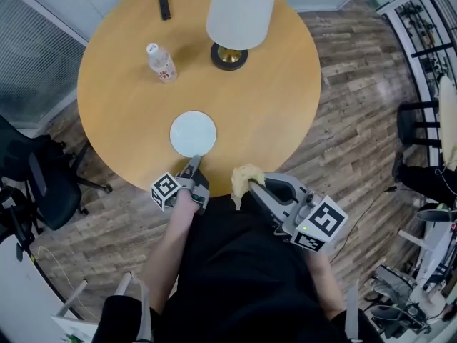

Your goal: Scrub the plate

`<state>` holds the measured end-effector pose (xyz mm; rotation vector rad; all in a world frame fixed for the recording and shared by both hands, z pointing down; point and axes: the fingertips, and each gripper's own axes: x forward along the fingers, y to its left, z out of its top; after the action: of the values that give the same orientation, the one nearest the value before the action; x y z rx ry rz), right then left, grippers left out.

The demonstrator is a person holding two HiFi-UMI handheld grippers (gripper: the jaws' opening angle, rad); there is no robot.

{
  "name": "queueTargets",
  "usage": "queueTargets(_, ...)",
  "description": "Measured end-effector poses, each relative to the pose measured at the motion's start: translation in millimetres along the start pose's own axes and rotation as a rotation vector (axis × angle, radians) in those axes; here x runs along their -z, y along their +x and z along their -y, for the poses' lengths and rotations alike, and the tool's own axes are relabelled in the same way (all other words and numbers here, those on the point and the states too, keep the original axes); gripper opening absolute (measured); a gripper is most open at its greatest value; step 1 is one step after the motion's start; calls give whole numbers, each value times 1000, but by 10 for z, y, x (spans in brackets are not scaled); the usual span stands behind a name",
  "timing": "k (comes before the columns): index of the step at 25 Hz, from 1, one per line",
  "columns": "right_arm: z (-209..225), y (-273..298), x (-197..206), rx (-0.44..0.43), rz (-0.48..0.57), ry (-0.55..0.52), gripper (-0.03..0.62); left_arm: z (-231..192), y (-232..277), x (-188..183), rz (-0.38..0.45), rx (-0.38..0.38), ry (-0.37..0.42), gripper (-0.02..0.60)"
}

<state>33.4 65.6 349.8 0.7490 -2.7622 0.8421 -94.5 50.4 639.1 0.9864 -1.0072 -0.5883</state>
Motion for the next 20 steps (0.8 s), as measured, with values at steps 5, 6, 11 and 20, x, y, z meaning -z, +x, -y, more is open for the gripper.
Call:
queueTargets(5,81,32,-7,5,-16,1,29,14,-5,-69,23,52,-27,26)
queueTargets(6,99,33,-11,7,-15,0,29,21,-5,-80,24,62,-22,25)
queueTargets(11,169,60,80,8,-37,12,29,48,15,-56,-16,77,25,21)
queueTargets(20,287,169,252,9,-85,11,29,43,46,79,-166,60,83,18)
